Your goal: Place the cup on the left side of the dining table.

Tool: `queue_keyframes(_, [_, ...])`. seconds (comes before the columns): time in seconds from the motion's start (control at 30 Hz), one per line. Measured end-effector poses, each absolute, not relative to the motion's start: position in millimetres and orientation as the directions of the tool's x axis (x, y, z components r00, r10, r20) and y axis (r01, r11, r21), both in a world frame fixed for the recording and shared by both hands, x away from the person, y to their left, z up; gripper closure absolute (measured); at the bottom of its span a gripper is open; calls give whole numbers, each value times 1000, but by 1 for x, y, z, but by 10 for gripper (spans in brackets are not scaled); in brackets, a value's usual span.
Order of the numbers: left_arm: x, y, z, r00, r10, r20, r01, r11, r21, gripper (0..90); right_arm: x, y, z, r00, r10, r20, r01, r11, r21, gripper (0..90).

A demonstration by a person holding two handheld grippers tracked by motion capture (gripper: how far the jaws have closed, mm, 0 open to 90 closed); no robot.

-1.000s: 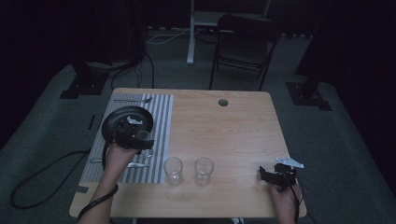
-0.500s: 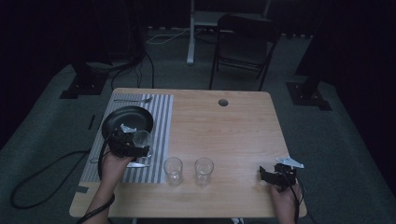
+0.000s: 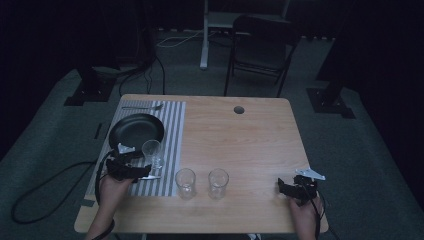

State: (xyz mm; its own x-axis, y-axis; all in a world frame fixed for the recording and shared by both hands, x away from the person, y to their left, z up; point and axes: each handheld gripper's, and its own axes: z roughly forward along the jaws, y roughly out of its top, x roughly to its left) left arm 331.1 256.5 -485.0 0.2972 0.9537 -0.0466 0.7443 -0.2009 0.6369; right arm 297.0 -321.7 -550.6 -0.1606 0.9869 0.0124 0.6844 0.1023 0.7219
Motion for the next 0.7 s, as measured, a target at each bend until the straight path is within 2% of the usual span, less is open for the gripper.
queue_keyframes(0.7, [305,294,-523,226,973,-45,769,-150,622,1,297,-321,-550,-159,987,14,686,100,721,125])
